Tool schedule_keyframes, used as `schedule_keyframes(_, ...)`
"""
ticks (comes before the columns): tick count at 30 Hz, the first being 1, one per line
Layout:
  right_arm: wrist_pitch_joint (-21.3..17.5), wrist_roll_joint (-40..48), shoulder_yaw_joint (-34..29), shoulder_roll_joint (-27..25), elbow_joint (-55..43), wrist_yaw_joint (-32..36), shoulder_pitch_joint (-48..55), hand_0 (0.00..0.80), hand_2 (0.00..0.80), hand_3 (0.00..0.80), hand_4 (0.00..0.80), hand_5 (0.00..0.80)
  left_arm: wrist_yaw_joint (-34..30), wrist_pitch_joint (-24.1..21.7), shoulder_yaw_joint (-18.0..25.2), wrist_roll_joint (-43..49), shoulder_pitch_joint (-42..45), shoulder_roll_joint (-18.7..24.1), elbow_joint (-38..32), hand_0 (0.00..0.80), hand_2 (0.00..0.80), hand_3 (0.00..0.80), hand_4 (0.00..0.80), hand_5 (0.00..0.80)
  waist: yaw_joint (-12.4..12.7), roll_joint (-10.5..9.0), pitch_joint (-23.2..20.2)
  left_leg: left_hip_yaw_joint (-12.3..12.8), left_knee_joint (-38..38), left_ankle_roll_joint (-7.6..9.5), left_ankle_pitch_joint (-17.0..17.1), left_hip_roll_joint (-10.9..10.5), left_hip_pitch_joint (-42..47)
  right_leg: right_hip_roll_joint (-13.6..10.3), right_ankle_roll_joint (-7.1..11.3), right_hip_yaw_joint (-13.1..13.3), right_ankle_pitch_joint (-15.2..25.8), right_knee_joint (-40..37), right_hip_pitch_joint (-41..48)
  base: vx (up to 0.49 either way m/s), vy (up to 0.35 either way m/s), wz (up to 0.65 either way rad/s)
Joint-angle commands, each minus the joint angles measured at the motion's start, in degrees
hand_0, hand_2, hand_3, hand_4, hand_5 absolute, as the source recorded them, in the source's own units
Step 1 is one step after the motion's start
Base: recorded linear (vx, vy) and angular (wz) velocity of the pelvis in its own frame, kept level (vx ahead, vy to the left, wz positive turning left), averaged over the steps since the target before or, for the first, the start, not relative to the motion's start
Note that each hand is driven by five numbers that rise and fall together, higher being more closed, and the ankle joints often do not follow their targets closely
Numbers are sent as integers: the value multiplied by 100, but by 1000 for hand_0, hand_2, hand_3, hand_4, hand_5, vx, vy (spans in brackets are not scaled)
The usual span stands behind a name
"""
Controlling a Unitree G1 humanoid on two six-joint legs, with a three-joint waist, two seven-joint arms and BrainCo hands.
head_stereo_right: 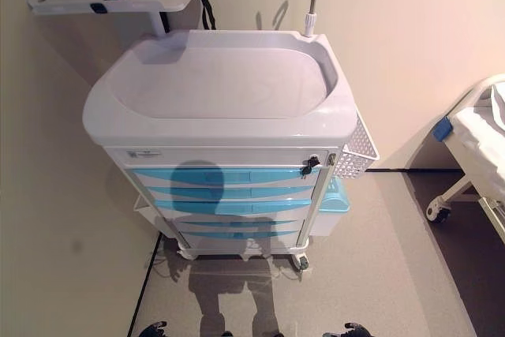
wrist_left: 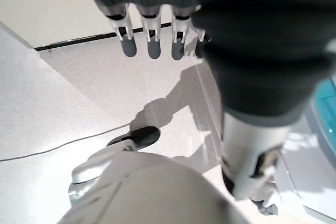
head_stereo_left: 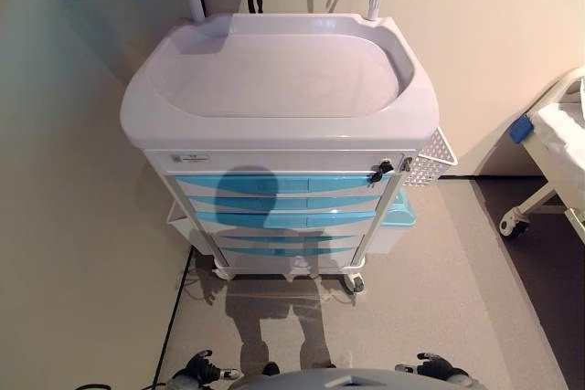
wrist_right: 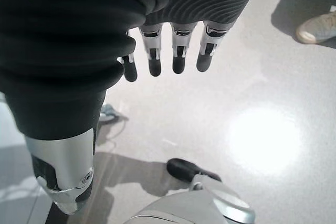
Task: Open the drawer and pick up the medicine
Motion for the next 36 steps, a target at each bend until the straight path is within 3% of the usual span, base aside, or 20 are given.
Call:
schedule_keyframes(1, -40, -89, 129, -28, -31, -74, -209, 0, 0, 0, 0, 0, 149, -48, 151, -204, -398, 124, 6, 0, 0, 0, 0, 0, 129, -225, 26, -172, 55, 151, -267, -232, 45, -329, 624, -107, -12, 274, -33, 0, 0, 0)
schedule_keyframes(9, -71, -74, 92, -85, -88, -111, -251, 0, 0, 0, 0, 0, 215, -152, 311, -617, -493, 154, -326, 0, 0, 0, 0, 0, 88, -186, 165, -158, 137, 177, -260, -246, -143, -354, 605, -99, -91, 547, -321, -7, 8, -2)
schedule_keyframes(14, -112, -39, 131, -190, -253, -186, -431, 0, 0, 0, 0, 0, 273, -283, 343, -1056, -657, 184, -822, 0, 0, 0, 0, 0, 49, -122, 495, -94, 518, 203, -289, -315, -680, -398, 592, -61, -108, 871, -863, -123, 35, -4)
schedule_keyframes(20, -201, 129, 147, -332, -454, -364, -756, 0, 0, 0, 0, 0, 573, -511, 334, -1781, -938, 248, -1660, 0, 0, 0, 0, 0, 38, -68, 874, 25, 1253, 288, -327, -461, -1831, -464, 595, 87, -137, 1666, -2074, -135, 45, -22)
schedule_keyframes(30, -269, 325, 164, -406, -724, -660, -1076, 0, 0, 0, 0, 0, 819, -742, 120, -2464, -1320, 255, -2557, 0, 0, 0, 0, 0, 10, -67, 1250, -27, 2018, 352, -349, -610, -3095, -647, 582, -22, -302, 2632, -3272, -85, 26, 9)
schedule_keyframes(36, -277, 266, 232, -468, -882, -731, -1173, 0, 0, 0, 0, 0, 600, -949, 179, -3983, -1581, -13, -3375, 0, 0, 0, 0, 0, -13, -93, 1251, -30, 2747, 351, -559, -633, -3877, -700, 541, -46, -412, 3122, -3924, -42, -5, 11)
